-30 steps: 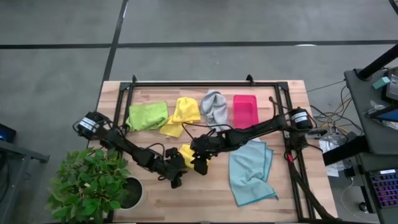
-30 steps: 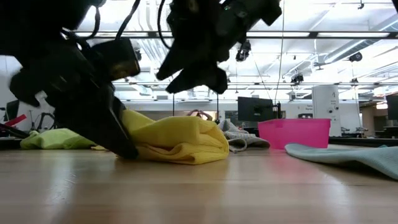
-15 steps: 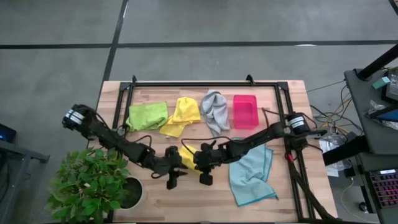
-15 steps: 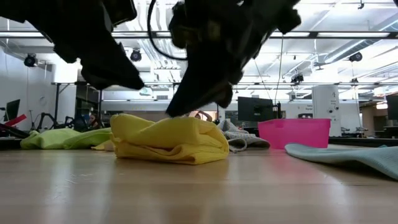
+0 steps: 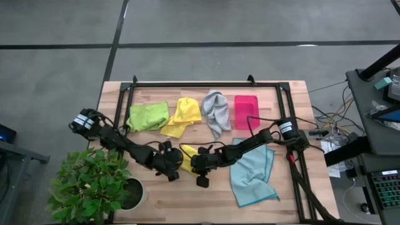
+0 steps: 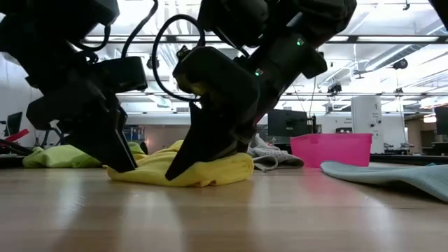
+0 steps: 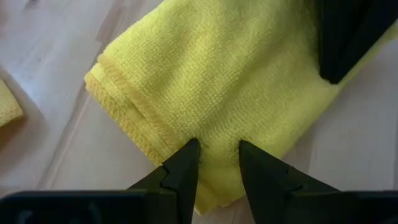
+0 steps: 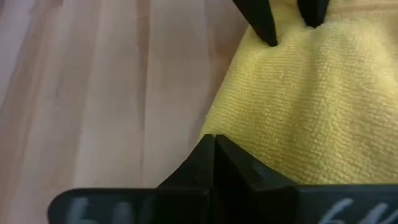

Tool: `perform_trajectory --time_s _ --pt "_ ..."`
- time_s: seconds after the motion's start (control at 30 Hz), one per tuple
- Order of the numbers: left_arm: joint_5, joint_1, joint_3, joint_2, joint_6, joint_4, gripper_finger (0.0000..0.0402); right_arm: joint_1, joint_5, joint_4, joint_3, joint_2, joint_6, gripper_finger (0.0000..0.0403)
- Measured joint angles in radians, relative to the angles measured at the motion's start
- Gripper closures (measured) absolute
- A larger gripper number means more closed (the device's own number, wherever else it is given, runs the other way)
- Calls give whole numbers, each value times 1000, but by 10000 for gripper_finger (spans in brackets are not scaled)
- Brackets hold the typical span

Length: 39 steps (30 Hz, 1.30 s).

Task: Fold microfiber towels
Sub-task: Fold the bottom yellow microfiber towel, then put the folded yellow microfiber towel into the red bin

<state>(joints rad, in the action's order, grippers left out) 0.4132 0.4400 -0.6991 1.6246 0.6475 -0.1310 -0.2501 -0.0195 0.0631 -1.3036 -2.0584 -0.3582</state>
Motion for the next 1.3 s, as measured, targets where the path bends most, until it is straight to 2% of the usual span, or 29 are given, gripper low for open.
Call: perform_trajectory --time_s 0.37,0.5,0.67,0.87,1.07,1.3 --pt "-30 -3 5 -74 -28 -30 297 2 -19 -34 3 60 14 393" --pt "-20 -3 4 -99 -33 -28 297 1 -20 -34 3 93 20 380" --pt "-19 -3 1 -105 -33 -27 297 2 -18 -65 3 137 27 341" --pt "-25 -2 -14 -125 -34 -22 297 27 -57 -191 3 223 46 292" --pt "-40 -2 -19 -156 -32 -13 297 121 -139 -317 3 288 44 241" --pt "-43 -1 -15 -129 -27 26 297 252 -243 -312 3 267 40 175"
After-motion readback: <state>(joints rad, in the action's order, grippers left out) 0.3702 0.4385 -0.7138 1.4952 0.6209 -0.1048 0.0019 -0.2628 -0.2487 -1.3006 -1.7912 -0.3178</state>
